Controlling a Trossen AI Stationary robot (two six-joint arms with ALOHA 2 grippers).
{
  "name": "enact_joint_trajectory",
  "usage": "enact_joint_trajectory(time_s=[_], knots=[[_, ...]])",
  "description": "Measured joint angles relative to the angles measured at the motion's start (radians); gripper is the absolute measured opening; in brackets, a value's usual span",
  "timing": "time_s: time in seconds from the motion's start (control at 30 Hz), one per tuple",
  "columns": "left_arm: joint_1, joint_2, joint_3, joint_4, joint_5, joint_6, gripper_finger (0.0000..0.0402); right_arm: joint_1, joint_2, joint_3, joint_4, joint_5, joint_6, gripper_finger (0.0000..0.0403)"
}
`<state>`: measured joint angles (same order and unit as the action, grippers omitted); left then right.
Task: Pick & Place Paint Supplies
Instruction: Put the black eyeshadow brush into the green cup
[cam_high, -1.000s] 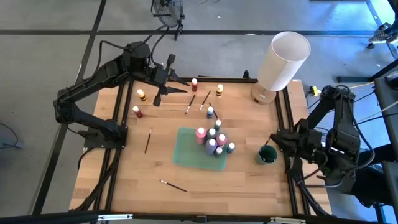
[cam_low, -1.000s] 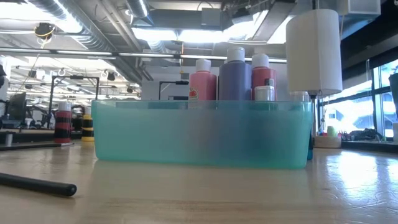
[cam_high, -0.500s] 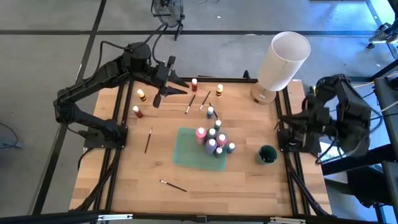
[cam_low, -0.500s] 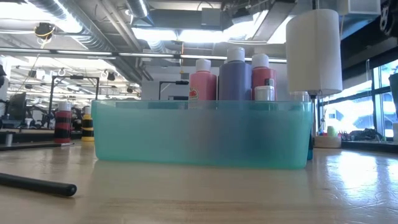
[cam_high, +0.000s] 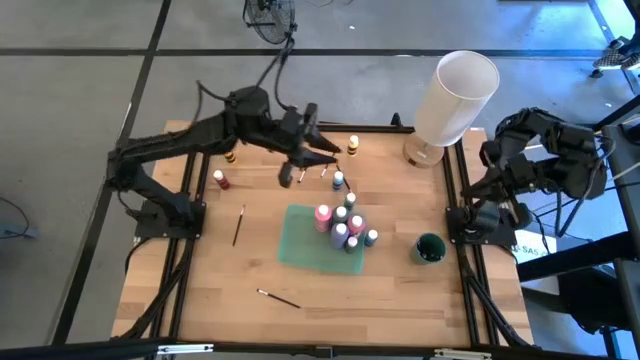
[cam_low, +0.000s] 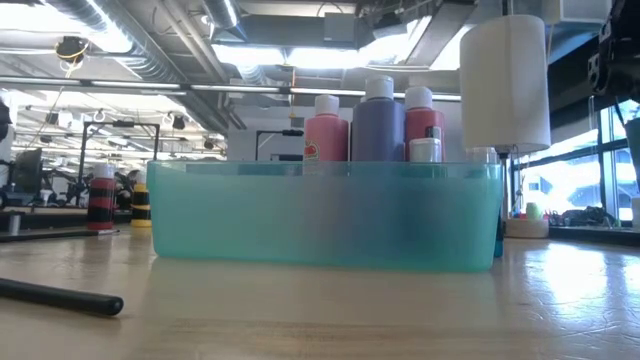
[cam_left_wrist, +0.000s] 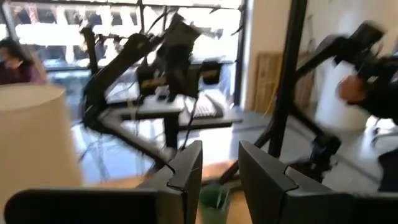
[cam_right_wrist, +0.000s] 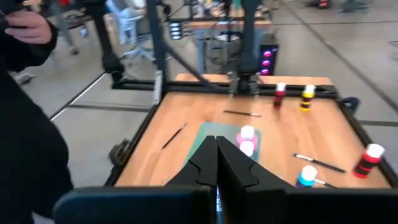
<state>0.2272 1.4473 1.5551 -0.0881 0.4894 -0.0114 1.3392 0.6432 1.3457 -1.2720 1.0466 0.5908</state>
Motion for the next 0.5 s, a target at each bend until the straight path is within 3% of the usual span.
enact_joint_trajectory(time_s=[0.3, 0.37, 0.5], knots=[[-0.122, 0.112, 0.0, 0.258, -0.013, -0.08, 0.0098, 0.0, -0.089, 0.001, 0.013, -0.18, -0.154, 0.0], [-0.155, 0.112, 0.0, 0.257, -0.067, -0.064, 0.0098, -0.002, -0.121, 0.002, 0.011, -0.227, -0.174, 0.0], [-0.233, 0.11, 0.0, 0.256, -0.278, 0.034, 0.0098, -0.014, -0.193, 0.002, 0.008, -0.312, -0.213, 0.0]])
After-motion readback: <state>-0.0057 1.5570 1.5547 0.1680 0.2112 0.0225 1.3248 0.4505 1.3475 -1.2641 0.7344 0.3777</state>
